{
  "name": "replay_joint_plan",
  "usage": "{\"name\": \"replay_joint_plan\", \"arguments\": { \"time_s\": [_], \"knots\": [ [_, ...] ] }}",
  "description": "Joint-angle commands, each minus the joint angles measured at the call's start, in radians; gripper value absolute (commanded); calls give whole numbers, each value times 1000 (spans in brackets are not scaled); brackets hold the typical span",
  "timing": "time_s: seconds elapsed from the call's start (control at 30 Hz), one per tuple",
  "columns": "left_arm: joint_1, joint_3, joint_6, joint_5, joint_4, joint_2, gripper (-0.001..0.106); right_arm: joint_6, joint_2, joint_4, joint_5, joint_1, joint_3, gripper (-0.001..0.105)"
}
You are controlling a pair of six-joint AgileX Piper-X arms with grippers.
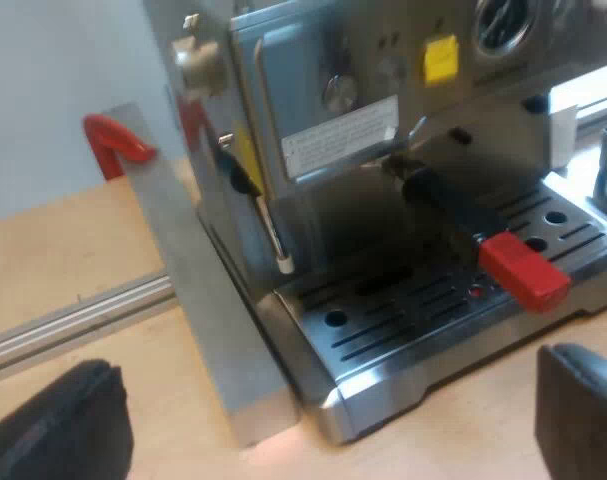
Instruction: Put the handle in the coffee machine
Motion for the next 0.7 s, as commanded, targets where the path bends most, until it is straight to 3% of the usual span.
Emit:
{"name": "replay_joint_plan", "arguments": {
  "time_s": [0.03, 0.13, 0.2, 0.3, 0.43, 0.53, 0.6, 0.7],
  "knots": [
    [1, 32, -9, -22, 19, -107, 83, -17, -95, -7, -3, -5, 31, 63],
    [1, 66, -3, -31, 56, -183, 83, -42, -219, -5, -3, -5, 72, 63],
    [7, 68, 10, -35, 124, -168, 83, -47, -313, -5, -3, -5, 101, 63],
    [7, 86, 51, -52, 135, -172, 83, -47, -413, 3, 0, -5, 126, 63],
    [7, 100, 74, -52, 130, -172, 83, -56, -403, 95, 5, -5, 114, 63],
    [7, 116, 53, -58, 78, -172, 83, -69, -412, 54, -8, -5, 147, 63],
    [7, 148, -26, -74, 0, -172, 83, -69, -411, 7, -8, -5, 169, 63],
    [7, 207, -69, -96, -95, -172, 83, -69, -411, -74, -8, -5, 208, 63]
  ]
}}
